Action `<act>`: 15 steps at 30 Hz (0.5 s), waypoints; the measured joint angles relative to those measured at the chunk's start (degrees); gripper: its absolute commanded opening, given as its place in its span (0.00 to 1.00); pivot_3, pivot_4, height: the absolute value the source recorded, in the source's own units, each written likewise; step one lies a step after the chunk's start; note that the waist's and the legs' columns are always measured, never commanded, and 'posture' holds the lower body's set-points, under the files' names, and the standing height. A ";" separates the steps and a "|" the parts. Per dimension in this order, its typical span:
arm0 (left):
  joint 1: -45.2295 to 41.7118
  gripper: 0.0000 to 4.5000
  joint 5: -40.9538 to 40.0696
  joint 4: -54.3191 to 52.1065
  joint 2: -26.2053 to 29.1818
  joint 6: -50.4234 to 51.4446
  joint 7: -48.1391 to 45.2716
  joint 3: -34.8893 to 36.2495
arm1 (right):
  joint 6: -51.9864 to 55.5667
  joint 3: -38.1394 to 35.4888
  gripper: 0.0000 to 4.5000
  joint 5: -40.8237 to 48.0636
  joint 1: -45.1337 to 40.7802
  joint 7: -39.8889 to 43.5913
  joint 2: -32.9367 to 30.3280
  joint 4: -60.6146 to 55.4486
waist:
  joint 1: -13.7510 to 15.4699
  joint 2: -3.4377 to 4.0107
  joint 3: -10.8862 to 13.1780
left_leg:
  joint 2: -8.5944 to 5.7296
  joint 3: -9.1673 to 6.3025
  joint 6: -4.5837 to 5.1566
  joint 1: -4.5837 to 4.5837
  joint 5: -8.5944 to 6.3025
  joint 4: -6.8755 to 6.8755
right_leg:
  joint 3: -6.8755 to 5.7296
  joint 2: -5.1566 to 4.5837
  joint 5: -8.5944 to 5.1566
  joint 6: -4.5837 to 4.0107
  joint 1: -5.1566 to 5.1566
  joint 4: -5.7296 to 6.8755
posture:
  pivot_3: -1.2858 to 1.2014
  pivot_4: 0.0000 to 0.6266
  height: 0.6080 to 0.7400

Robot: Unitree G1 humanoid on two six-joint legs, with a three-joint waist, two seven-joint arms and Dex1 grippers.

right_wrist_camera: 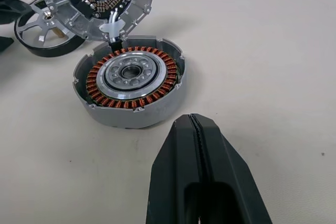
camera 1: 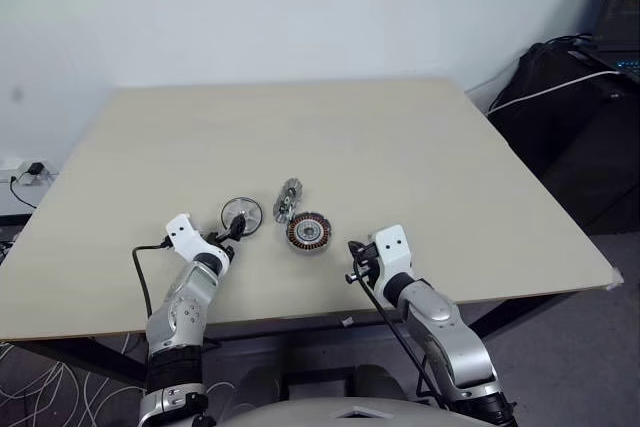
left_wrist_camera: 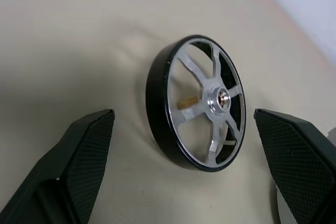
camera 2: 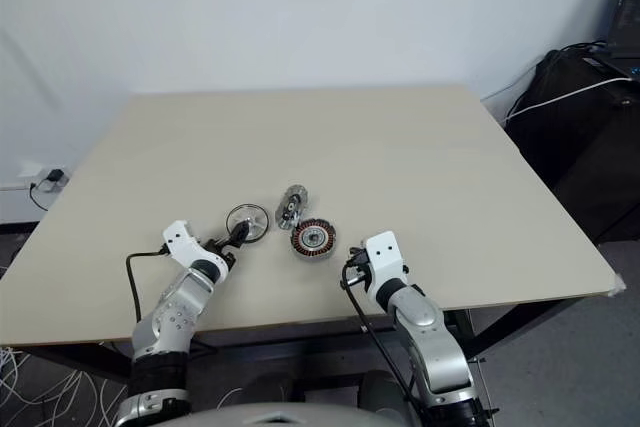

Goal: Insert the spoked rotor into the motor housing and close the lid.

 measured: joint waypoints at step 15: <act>-1.15 0.60 -2.57 0.48 -2.23 3.90 1.30 2.51 | 0.00 -0.19 0.00 0.53 0.00 -1.32 0.22 0.00 | 0.03 -0.01 -0.01 | 0.00 0.00 -0.01 0.00 0.00 0.00 | 0.01 -0.01 0.01 0.01 0.00 0.00 | 0.52 0.00 1.00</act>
